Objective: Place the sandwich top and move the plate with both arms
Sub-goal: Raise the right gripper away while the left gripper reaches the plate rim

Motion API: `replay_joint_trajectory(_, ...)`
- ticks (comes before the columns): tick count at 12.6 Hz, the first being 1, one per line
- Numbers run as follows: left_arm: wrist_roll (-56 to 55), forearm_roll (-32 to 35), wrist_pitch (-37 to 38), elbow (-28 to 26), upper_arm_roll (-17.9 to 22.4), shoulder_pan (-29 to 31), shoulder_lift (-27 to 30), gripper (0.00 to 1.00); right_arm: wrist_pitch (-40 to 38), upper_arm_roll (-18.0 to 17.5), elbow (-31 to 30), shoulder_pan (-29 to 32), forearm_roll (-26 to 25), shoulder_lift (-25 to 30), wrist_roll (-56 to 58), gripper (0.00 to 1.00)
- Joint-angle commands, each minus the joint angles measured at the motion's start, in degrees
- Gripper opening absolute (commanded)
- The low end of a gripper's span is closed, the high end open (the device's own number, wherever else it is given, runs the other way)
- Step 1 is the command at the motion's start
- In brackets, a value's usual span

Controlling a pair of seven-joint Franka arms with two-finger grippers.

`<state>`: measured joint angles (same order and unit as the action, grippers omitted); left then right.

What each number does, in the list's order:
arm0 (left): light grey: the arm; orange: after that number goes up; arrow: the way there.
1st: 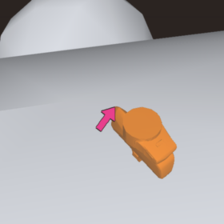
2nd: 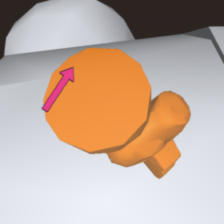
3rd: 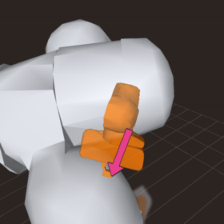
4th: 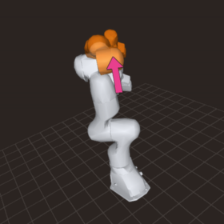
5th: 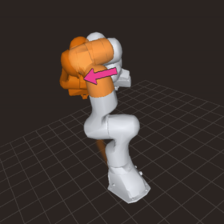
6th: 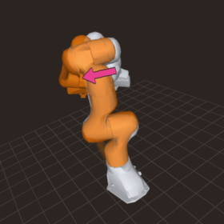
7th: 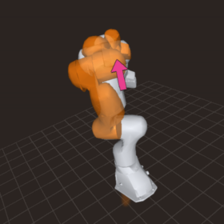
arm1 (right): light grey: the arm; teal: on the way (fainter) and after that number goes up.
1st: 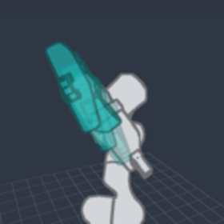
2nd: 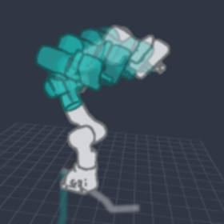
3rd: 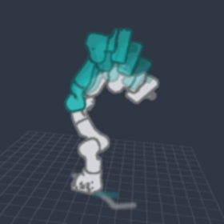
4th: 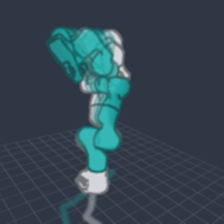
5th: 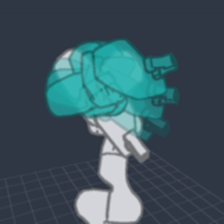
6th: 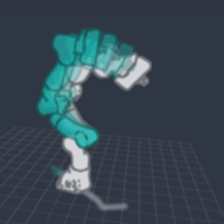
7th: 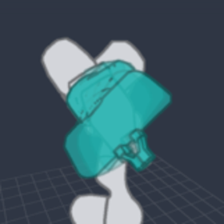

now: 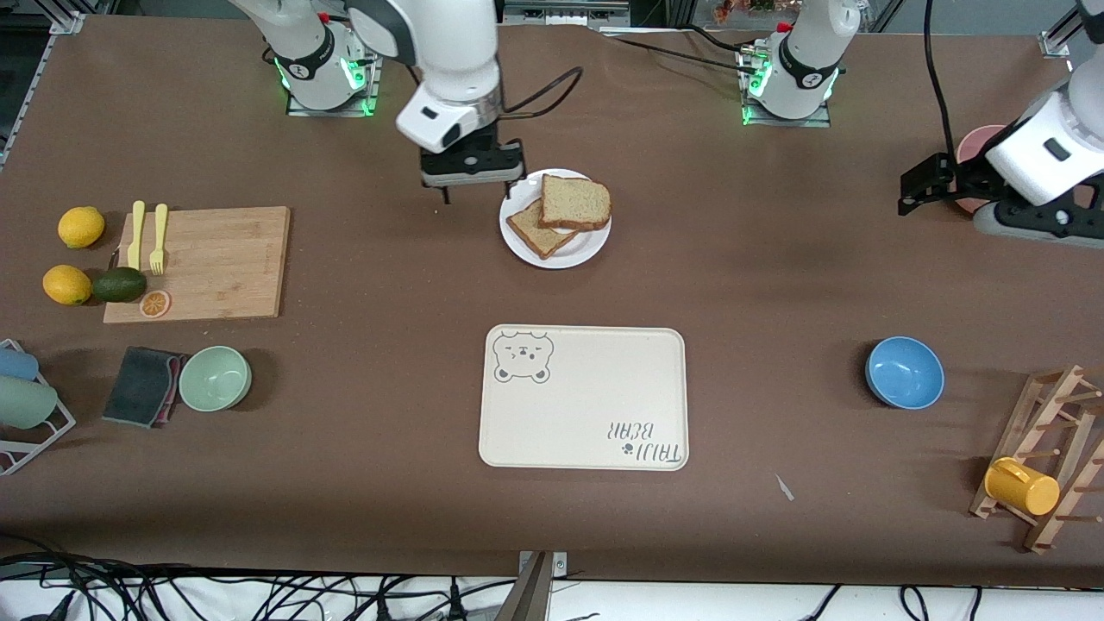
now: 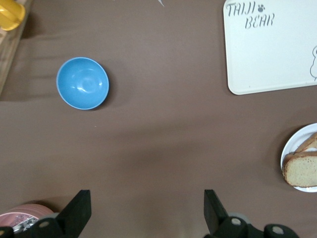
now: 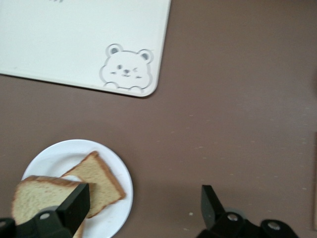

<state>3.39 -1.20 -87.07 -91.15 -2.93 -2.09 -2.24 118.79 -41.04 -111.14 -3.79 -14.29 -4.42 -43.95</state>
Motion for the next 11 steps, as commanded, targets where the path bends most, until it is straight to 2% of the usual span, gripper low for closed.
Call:
replay_joint_trajectory(1, 0.8, -1.8, 1.5, 1.7, -0.1, -3.5, -3.2, 1.00, -1.7, 0.5, -2.6, 4.0, 7.1, 6.2, 3.9, 1.00)
replay_joint_trajectory(3, 0.8, -4.3, 1.6, 1.3, -0.1, -5.7, -6.4, 1.00, -3.5, 3.2, -2.6, 5.8, 12.8, 8.6, 5.8, 1.00)
replay_joint_trajectory(4, 0.9, -7.6, 1.8, 1.1, -0.1, -5.9, -8.9, 1.00, -5.3, 3.6, -2.2, 7.1, 13.6, 9.1, 7.3, 1.00)
replay_joint_trajectory(5, 1.0, -10.9, 2.1, 1.1, -0.7, -6.2, -11.1, 1.00, -6.8, 5.0, -1.7, 7.8, 13.7, 9.1, 8.6, 1.00)
replay_joint_trajectory(9, 1.1, -22.5, 1.3, 1.1, -2.9, -7.0, -18.7, 1.00, -10.3, 14.8, -0.9, 8.0, 13.8, 10.0, 17.6, 1.00)
replay_joint_trajectory(11, 2.8, -26.0, -0.6, 1.0, -3.6, -8.1, -22.2, 1.00, -14.9, 18.6, 3.0, 9.6, 13.9, 10.0, 17.8, 1.00)
